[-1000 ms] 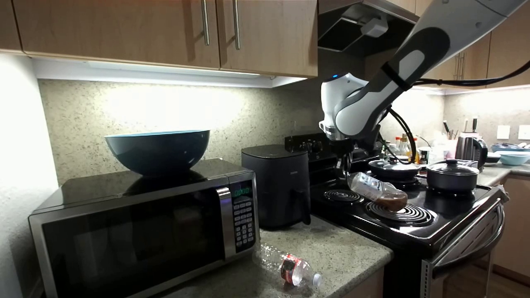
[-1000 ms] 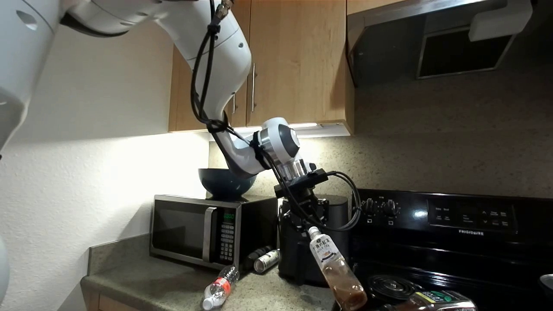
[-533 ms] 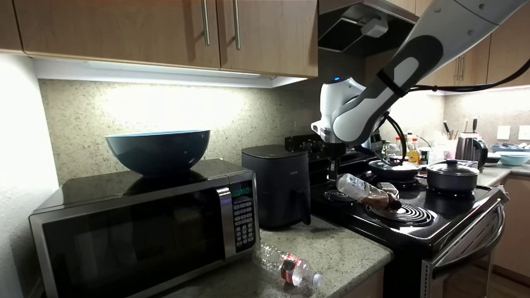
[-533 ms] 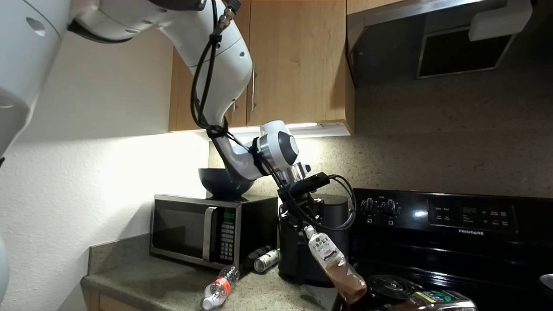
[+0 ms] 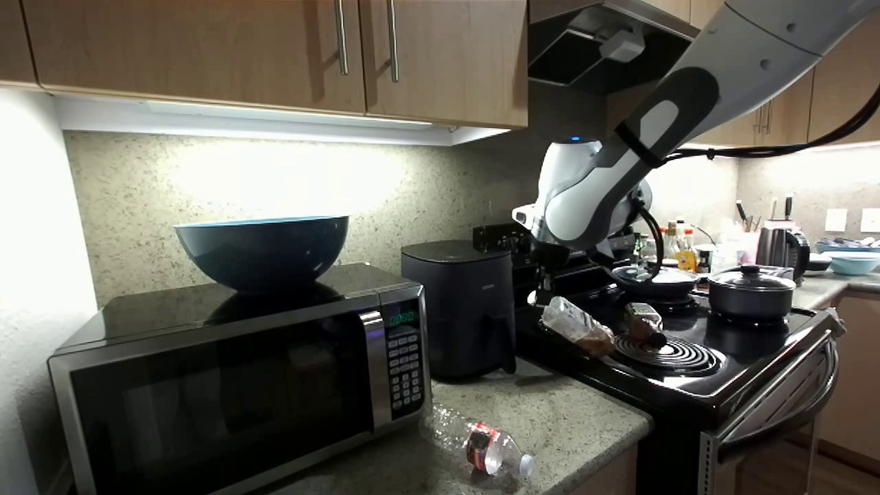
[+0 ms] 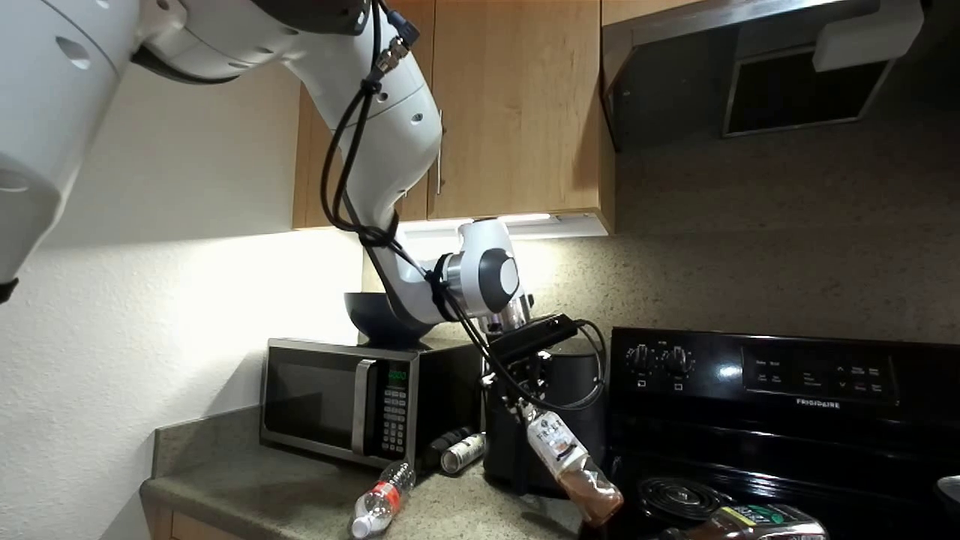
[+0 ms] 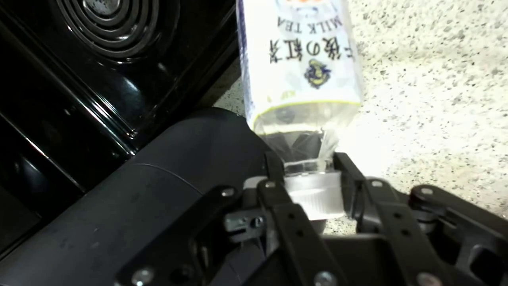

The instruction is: Put the bottle upright

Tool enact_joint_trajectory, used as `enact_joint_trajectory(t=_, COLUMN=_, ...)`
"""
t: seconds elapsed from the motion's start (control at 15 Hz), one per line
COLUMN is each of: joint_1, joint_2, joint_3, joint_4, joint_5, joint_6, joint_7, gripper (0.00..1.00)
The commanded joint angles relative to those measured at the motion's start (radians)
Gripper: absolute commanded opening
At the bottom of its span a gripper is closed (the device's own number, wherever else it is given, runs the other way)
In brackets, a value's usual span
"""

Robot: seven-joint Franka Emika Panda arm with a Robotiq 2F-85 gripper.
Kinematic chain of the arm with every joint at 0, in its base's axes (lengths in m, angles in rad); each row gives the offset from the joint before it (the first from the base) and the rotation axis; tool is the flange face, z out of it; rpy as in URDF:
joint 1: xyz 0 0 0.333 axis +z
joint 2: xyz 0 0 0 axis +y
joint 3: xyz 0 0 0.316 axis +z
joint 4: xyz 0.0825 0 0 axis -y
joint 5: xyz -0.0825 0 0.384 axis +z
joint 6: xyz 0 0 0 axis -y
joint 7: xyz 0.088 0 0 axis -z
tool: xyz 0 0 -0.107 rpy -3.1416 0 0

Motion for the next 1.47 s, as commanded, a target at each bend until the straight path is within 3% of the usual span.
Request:
enact_joint_trajectory(t=0.0, joint_1=-0.048, joint_2=-0.023, joint_3=0.067, joint_4=-0.047, joint_5=0.144, joint_6=0.090, joint_7=-0.177, gripper=0.12)
enact_joint_trajectory(t=0.13, joint_1=-0.069, joint_2=-0.043, joint_3=0.113, joint_4=-0.082, joint_5=0.248, joint_6=0.164, joint_7=-0.303, gripper=0.12)
enact_joint_trajectory(t=0.27, joint_1=-0.130, joint_2=-0.046, joint_3=0.222, joint_4=-0.097, joint_5=0.368, joint_6=0.210, joint_7=-0.446, gripper=0.12)
enact_joint_trajectory(t=0.47, joint_1=-0.292, joint_2=0.026, joint_3=0.465, joint_4=-0.021, joint_5=0.618, joint_6=0.172, joint_7=-0.649, gripper=0.12)
enact_joint_trajectory(t=0.67, joint_1=-0.513, joint_2=0.087, joint_3=0.707, joint_4=0.040, joint_5=0.863, joint_6=0.088, joint_7=-0.851, gripper=0.12)
enact_joint_trajectory(t=0.8, joint_1=-0.644, joint_2=0.127, joint_3=0.811, joint_4=0.064, joint_5=0.996, joint_6=0.005, joint_7=-0.983, gripper=0.12)
enact_joint_trajectory(t=0.87, joint_1=-0.687, joint_2=0.135, joint_3=0.823, joint_4=0.062, joint_5=1.065, joint_6=-0.052, joint_7=-1.053, gripper=0.12)
enact_joint_trajectory(t=0.93, joint_1=-0.565, joint_2=0.085, joint_3=0.647, joint_4=0.034, joint_5=1.091, joint_6=-0.093, joint_7=-0.994, gripper=0.12)
enact_joint_trajectory(t=1.0, joint_1=-0.525, joint_2=0.067, joint_3=0.571, joint_4=0.011, joint_5=1.051, joint_6=-0.091, joint_7=-0.912, gripper=0.12)
enact_joint_trajectory(t=1.07, joint_1=-0.476, joint_2=0.079, joint_3=0.556, joint_4=0.048, joint_5=1.093, joint_6=-0.100, joint_7=-0.988, gripper=0.12)
enact_joint_trajectory(t=1.13, joint_1=-0.437, joint_2=0.082, joint_3=0.485, joint_4=0.051, joint_5=1.101, joint_6=-0.118, joint_7=-0.992, gripper=0.37)
enact_joint_trajectory(t=1.2, joint_1=-0.404, joint_2=0.082, joint_3=0.446, joint_4=0.066, joint_5=1.115, joint_6=-0.130, joint_7=-0.996, gripper=0.37)
enact_joint_trajectory(t=1.27, joint_1=-0.382, joint_2=0.082, joint_3=0.430, joint_4=0.071, joint_5=1.116, joint_6=-0.131, joint_7=-0.995, gripper=0.12)
enact_joint_trajectory(t=1.4, joint_1=-0.335, joint_2=0.122, joint_3=0.371, joint_4=0.113, joint_5=1.198, joint_6=-0.194, joint_7=-1.053, gripper=0.12)
